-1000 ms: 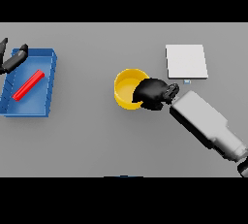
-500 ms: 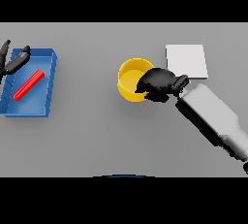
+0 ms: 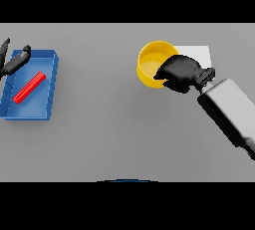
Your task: Pick up the red beaker and tilt it to pour out 1 green nut into yellow bowl. Pick up the yellow bowl and place it on the metallic measuring scale.
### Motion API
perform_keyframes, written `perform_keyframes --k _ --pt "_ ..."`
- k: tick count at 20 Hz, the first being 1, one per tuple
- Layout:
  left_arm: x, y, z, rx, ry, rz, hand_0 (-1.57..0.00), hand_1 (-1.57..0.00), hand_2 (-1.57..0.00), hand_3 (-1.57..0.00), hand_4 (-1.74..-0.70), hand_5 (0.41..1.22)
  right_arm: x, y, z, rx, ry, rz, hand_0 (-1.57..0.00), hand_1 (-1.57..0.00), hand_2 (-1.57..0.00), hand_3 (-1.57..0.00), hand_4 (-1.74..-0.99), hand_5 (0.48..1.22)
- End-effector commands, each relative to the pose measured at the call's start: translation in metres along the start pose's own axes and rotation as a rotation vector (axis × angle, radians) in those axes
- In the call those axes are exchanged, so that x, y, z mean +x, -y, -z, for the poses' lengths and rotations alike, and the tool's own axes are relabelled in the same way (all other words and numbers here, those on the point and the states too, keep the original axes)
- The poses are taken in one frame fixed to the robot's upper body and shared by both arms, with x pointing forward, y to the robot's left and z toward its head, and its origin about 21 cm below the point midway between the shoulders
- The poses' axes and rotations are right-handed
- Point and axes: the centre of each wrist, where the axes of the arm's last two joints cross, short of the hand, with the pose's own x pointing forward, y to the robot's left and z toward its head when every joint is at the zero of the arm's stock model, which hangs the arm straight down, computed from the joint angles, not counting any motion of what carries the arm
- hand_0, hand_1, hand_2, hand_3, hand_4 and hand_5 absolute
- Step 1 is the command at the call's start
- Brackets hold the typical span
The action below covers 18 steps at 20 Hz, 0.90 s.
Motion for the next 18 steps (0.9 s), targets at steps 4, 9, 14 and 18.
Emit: perform_keyframes --k 4,9,14,18 --pt "-0.002 0.002 -0.003 0.003 -0.003 -0.007 0.00 0.00 0.00 0.00 -0.73 0.719 -0.022 0.000 -0.005 -0.039 -0.070 0.012 -1.57 -1.57 -1.54 -1.15 -1.741 1.221" --pt "0.001 -0.001 -0.006 0.010 -0.019 -0.012 0.00 0.00 0.00 0.00 -0.74 0.730 -0.058 -0.007 -0.005 -0.062 -0.154 0.043 -1.57 -1.57 -1.54 -1.14 -1.741 1.221" --pt "-0.003 -0.007 -0.004 0.013 -0.036 0.007 0.00 0.00 0.00 0.00 -0.72 0.732 -0.087 -0.024 -0.004 -0.054 -0.241 0.070 -1.57 -1.57 -1.52 -1.16 -1.741 1.221" --pt "0.003 -0.002 -0.005 0.003 -0.030 -0.005 0.00 0.00 0.00 0.00 -0.72 0.714 -0.099 -0.036 0.002 -0.050 -0.302 0.115 -1.57 -1.57 -1.46 -1.27 -1.741 1.221"
